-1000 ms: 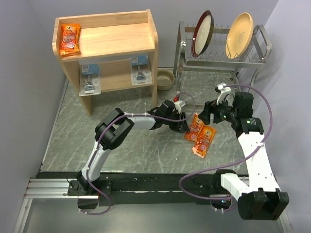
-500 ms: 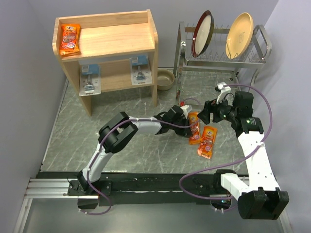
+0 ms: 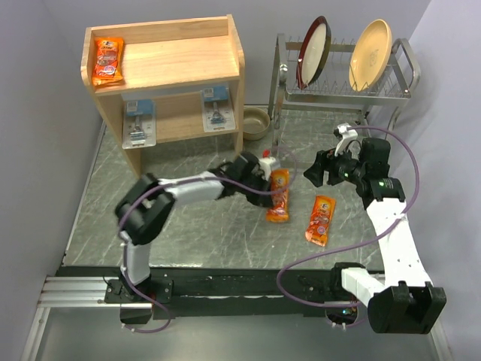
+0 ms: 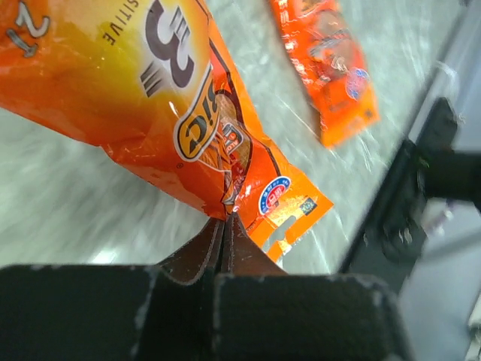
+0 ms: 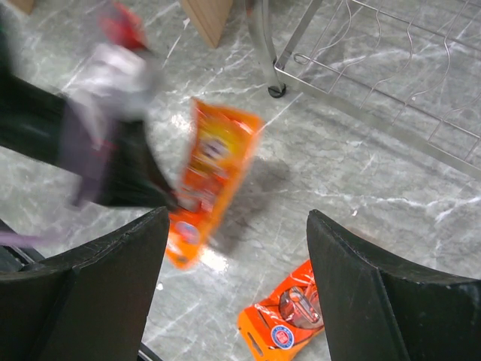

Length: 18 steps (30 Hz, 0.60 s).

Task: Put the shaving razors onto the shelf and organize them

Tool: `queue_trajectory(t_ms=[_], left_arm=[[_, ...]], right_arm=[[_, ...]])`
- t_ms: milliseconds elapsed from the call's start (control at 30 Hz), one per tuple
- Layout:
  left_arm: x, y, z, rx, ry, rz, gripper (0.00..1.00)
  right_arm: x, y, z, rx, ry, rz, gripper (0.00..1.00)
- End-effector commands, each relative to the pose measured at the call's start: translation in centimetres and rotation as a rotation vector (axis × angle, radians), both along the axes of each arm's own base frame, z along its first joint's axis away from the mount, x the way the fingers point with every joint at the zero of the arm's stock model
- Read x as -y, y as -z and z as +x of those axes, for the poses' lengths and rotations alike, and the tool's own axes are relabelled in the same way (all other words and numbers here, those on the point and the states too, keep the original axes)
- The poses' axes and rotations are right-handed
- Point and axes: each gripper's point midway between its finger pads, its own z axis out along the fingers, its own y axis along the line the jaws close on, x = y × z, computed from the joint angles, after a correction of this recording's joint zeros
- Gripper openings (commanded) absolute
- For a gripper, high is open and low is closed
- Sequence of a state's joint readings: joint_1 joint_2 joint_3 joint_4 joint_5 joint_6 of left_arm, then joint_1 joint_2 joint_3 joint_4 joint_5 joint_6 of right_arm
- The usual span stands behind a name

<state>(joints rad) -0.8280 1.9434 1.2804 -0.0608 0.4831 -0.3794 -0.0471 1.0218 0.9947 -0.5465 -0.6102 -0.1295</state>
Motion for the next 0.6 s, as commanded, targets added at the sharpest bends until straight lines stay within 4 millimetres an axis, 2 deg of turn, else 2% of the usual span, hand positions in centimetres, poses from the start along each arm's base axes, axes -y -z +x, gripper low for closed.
queue_trajectory(t_ms=[0, 33, 100, 133, 200, 233, 267, 333, 367, 400, 467, 533, 567], left_arm=[[-4.4, -8.1, -0.8, 0.171, 0.195, -0.045, 0.01], [-5.9, -9.3, -1.5, 0.174, 0.201, -0.020, 0.01], [-8.0, -10.8, -1.0, 0.243, 0.201, 0.002, 0.01], [-9.1, -12.8, -1.2, 0.288, 0.185, -0.002, 0.01], [-10.6, -14.6, -0.6, 0.372, 0.167, 0.003, 0.01], [-11.3, -16.5, -0.6, 0.436, 0.148, -0.004, 0.01], [-12.0, -17.3, -0.4, 0.469, 0.144, 0.007, 0.01], [-12.9, -20.3, 0.0, 0.564, 0.107, 0.000, 0.01], [-13.5, -21.0, 0.3, 0.596, 0.101, 0.006, 0.01], [-14.2, -22.7, 1.1, 0.640, 0.070, 0.003, 0.01], [-15.5, -24.7, 2.3, 0.713, 0.025, 0.027, 0.01], [-17.3, -28.2, 4.3, 0.810, -0.083, 0.047, 0.01], [-19.1, -29.5, 5.9, 0.855, -0.171, 0.077, 0.01]], right_arm=[[0.1, -2.3, 1.6, 0.056, 0.030, 0.037, 0.81], [0.0, -2.3, 1.7, 0.055, 0.028, 0.042, 0.81], [0.0, -2.3, 2.0, 0.048, 0.033, 0.050, 0.81], [0.0, -2.4, 2.1, 0.048, 0.035, 0.051, 0.81], [0.0, -2.4, 2.4, 0.040, 0.043, 0.062, 0.81], [-0.1, -2.5, 2.6, 0.035, 0.050, 0.073, 0.81], [-0.1, -2.6, 2.7, 0.037, 0.050, 0.079, 0.81], [-0.3, -2.9, 3.0, 0.041, 0.048, 0.090, 0.81], [-0.3, -3.1, 3.1, 0.045, 0.048, 0.095, 0.81], [-0.3, -3.2, 3.3, 0.049, 0.046, 0.096, 0.81], [-0.4, -3.3, 3.3, 0.043, 0.055, 0.116, 0.81], [-0.6, -3.4, 3.1, 0.045, 0.049, 0.129, 0.81], [-0.8, -3.3, 3.0, 0.042, 0.045, 0.136, 0.81]])
